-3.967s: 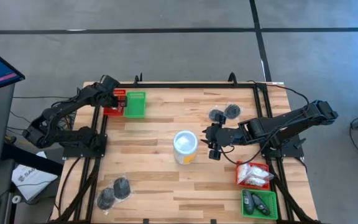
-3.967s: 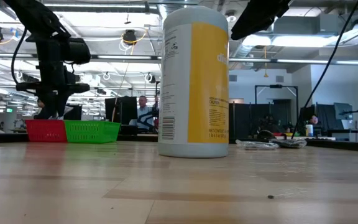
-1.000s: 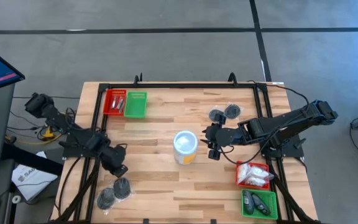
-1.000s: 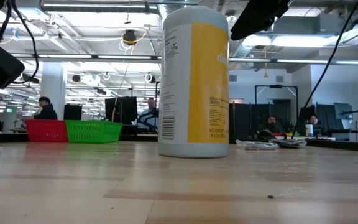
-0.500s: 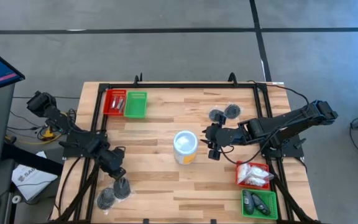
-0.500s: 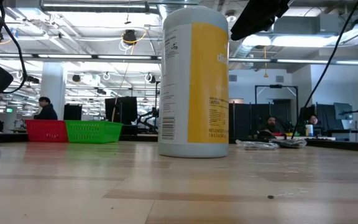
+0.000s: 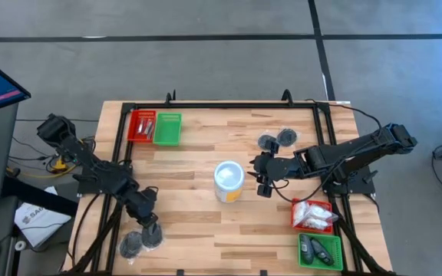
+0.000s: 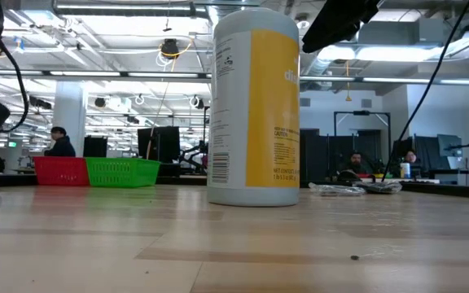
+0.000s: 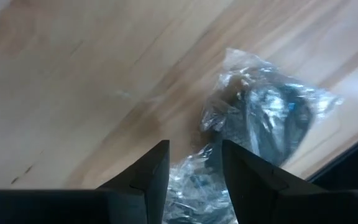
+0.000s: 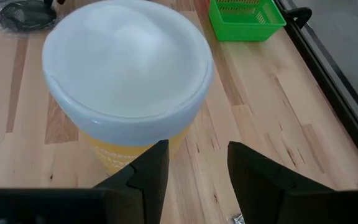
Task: Pick & Place Travel size toiletries
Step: Put the black hairbrush into the top green basket
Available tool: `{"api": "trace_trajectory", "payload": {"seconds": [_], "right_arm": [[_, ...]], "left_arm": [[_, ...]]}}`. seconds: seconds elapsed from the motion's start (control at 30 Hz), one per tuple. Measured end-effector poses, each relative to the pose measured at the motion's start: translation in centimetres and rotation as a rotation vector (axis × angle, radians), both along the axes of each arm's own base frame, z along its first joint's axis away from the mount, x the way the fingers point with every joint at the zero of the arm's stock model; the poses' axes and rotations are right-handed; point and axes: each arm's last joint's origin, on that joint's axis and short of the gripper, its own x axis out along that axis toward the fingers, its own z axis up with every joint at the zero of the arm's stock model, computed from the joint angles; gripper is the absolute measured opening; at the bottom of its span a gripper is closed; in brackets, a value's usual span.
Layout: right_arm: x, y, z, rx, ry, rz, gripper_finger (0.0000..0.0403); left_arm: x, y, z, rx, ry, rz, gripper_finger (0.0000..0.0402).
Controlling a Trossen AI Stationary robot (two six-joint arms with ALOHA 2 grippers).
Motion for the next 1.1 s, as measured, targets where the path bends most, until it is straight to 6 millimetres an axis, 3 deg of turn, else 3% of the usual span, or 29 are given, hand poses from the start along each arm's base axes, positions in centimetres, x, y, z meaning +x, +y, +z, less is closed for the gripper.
{"api": "trace_trajectory", "payload": {"seconds": [0.3, 0.53, 1.1], "right_arm": [[0.0, 0.0, 0.0, 0.000, 0.000, 0.000, 0.0154], [0.0, 0.0, 0.0, 0.000, -0.001, -0.001, 0.0154], [0.1, 0.0, 0.1, -0.003, -0.007, 0.003, 0.0154]], "left_arm": [[0.2, -0.5, -1.3, 0.002, 0.093, -0.073, 0.0108], [0.1, -0.4, -1.3, -0.016, 0.100, -0.079, 0.0010], [1.1, -1.2, -0.1, -0.038, 0.040, -0.077, 0.0000]]}}
